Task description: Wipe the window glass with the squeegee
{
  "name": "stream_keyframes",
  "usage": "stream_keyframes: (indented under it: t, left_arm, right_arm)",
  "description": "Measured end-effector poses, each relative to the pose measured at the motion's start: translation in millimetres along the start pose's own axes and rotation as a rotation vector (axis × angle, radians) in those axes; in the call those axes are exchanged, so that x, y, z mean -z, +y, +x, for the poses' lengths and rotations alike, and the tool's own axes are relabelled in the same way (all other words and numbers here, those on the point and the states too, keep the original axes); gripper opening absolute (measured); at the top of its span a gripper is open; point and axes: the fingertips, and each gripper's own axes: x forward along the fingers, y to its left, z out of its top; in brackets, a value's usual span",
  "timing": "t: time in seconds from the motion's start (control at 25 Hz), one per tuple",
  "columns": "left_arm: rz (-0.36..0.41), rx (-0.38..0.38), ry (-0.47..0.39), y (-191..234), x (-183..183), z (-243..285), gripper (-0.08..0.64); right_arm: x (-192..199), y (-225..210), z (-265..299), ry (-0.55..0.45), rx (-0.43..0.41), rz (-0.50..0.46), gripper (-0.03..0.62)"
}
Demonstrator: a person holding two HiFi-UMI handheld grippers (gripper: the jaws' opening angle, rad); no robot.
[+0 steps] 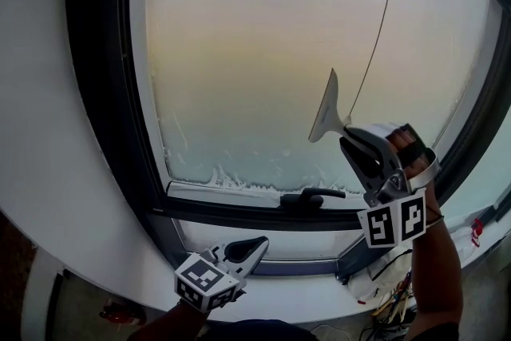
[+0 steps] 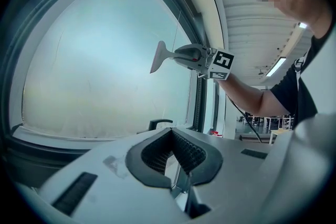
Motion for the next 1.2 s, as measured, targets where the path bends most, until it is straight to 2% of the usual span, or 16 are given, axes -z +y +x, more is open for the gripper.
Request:
stream_keyframes:
  t: [0.2, 0.32, 0.48, 0.68, 0.88, 1.0, 1.2]
  left_arm:
    - [-0.022, -0.037, -0.023, 14, -9, -11, 0.000]
    - [-0.019, -0.041, -0.038, 19, -12, -18, 0.000]
    - [-0.025, -0.072, -0.038, 28, -12, -37, 0.000]
    - [-0.036, -0.116, -0.042, 47, -8, -64, 0.000]
    - [-0.047, -0.181, -0.044, 68, -4, -94, 0.000]
    - [-0.013, -0.207, -0.008, 82, 3, -109, 0.000]
    - [-0.042, -0.219, -0.053, 91, 1, -120, 0.000]
  right_arm:
    - [-49, 10, 9, -0.072, 0.050, 0.095, 0.094]
    - [-88, 34, 27, -0.124, 0.016, 0.120, 0.094]
    - [-149, 67, 62, -0.199, -0.050, 0.093, 0.095]
    - [-211, 74, 99, -0.278, -0.063, 0.091, 0.094]
    - [-246, 65, 125, -0.319, -0.042, 0.104, 0.095]
    - [-259, 61, 137, -0.333, -0.035, 0.100, 0.095]
    - [-274, 63, 150, -0.346, -0.043, 0.061, 0.094]
